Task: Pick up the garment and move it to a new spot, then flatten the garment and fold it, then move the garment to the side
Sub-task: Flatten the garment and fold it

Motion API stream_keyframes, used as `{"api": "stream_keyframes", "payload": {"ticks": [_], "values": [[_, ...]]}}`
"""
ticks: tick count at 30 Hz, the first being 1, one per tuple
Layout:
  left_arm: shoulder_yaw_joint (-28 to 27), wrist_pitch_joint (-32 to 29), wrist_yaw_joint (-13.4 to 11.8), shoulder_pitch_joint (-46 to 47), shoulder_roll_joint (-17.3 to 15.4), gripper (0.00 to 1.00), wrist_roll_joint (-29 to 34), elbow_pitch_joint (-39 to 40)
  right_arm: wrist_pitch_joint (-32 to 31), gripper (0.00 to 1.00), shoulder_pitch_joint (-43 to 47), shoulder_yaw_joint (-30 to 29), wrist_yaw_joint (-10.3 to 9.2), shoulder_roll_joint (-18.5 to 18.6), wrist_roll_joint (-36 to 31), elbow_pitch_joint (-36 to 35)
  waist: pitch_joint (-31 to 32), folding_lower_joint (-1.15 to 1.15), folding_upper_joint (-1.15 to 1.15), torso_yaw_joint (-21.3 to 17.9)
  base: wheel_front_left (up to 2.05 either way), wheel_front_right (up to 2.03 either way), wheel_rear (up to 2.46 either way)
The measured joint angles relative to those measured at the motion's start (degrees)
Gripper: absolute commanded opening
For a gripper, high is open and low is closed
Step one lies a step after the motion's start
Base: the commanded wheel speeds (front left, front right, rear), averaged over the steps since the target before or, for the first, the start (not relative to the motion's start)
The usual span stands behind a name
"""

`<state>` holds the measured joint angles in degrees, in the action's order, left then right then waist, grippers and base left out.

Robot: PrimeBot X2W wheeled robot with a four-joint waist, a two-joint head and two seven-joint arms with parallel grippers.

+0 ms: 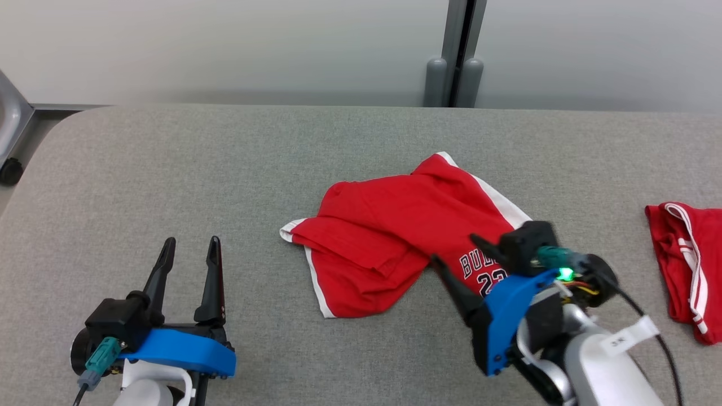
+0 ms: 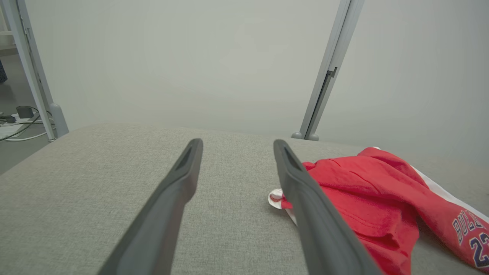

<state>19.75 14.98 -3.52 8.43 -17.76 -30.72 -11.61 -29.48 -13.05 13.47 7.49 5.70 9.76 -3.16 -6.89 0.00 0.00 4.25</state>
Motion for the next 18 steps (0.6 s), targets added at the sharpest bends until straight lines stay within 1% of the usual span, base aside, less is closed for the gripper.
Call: {"api": "stream_keyframes", "payload": {"ticks": [2, 6, 9, 12, 16, 18], "values": [[0.04, 0.01, 0.05, 0.13, 0.09, 1.00, 0.10, -0.07, 1.93, 1.00, -2.26, 4.87, 0.00, -0.15, 0.03, 4.50, -0.53, 0.00, 0.00, 0.27, 0.00, 0.00, 0.00], [0.26, 0.01, 0.54, 1.01, 0.35, 1.00, 0.51, -0.31, 6.46, 1.00, -7.01, 10.17, -0.01, -1.23, 0.75, 15.69, -1.70, 0.00, 0.00, 1.09, 0.00, 0.00, 0.00], [0.71, 0.01, 0.90, 1.48, 0.57, 1.00, 0.58, -0.58, 10.39, 1.00, -10.93, 12.29, 0.00, -2.03, 0.94, 23.99, -2.46, 0.01, 0.00, 1.98, 0.00, 0.00, 0.00], [1.19, 0.01, 1.15, 2.46, 1.02, 1.00, 0.99, -0.91, 13.68, 1.00, -14.29, 14.10, -0.01, -2.40, 0.98, 30.82, -3.13, 0.00, 0.00, 3.08, 0.00, 0.00, 0.00], [1.31, 0.01, 1.55, 3.27, 1.22, 1.00, 1.09, -1.31, 16.29, 1.00, -18.30, 15.83, 0.00, -2.76, -0.27, 38.04, -4.11, 0.01, 0.00, 4.17, 0.00, 0.00, 0.00], [1.37, 0.01, 1.64, 3.69, 1.34, 1.00, 1.15, -1.45, 17.75, 1.00, -19.53, 16.52, 0.00, -2.76, 0.07, 40.49, -4.45, 0.01, 0.00, 4.62, 0.00, 0.00, 0.00]]}}
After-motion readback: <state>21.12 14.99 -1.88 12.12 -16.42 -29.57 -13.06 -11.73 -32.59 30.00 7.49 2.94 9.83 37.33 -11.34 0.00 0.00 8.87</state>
